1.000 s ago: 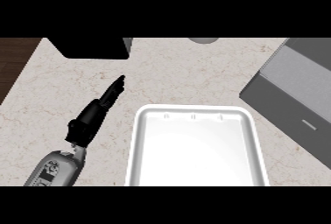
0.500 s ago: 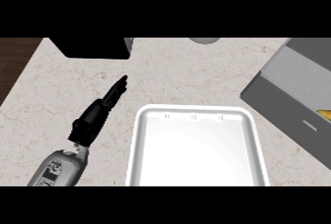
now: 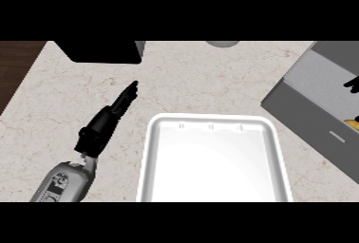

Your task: Pick the pear from the tray and place it in the cardboard box

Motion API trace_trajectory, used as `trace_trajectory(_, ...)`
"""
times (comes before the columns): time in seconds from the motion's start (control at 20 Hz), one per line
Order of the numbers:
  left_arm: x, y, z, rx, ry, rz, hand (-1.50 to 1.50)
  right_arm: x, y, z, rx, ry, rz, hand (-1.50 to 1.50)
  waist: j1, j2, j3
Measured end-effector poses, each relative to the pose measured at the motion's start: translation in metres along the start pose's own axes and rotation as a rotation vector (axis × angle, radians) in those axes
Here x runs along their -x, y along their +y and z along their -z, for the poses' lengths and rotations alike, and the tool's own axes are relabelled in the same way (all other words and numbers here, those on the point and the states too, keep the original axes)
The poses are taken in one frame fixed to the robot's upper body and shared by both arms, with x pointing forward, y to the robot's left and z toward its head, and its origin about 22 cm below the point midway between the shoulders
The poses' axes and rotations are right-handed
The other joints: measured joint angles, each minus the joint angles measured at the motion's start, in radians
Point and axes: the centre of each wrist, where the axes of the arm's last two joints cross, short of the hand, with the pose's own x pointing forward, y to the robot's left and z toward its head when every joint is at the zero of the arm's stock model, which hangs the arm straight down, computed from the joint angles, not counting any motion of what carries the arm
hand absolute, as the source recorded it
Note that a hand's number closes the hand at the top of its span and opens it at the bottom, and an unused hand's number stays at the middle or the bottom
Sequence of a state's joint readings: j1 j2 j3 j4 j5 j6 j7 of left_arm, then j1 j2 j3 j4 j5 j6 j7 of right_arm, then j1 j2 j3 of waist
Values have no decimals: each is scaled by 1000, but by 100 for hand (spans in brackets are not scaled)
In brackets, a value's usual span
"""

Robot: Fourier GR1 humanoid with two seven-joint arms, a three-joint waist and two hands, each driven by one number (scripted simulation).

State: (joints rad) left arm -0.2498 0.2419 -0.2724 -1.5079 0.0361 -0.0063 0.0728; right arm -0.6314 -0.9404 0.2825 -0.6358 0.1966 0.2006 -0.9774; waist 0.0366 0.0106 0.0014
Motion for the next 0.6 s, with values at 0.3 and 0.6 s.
trace_trajectory(0.3,4,-2,-2,3,-10,5,0,9,11,8,93,14,163,-150,0,4,2)
trace_trajectory(0.6,1,1,-1,6,-9,7,0,13,-2,6,269,41,405,-150,4,5,3)
